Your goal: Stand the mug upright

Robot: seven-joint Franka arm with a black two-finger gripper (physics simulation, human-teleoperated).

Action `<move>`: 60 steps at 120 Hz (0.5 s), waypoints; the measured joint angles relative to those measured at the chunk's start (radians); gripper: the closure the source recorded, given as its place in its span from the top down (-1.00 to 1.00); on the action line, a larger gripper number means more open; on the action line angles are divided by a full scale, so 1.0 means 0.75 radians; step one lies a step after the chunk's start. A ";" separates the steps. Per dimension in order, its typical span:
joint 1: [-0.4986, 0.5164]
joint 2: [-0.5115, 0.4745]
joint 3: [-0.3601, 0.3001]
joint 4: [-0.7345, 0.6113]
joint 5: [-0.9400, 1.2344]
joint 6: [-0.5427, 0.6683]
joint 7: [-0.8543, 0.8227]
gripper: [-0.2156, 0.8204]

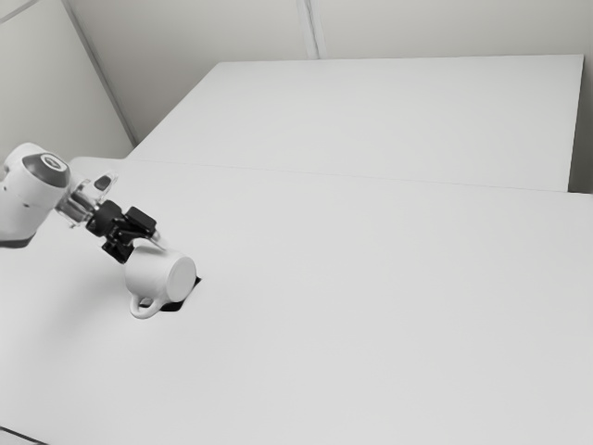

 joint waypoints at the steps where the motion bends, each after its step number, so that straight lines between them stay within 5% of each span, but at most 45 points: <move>1: 0.000 0.000 -0.001 0.000 -0.005 -0.001 0.002 0.46; 29: 0.003 -0.009 -0.048 -0.002 -0.079 -0.021 0.047 -0.49; 60: 0.005 -0.059 -0.089 -0.002 -0.071 -0.012 0.078 -0.84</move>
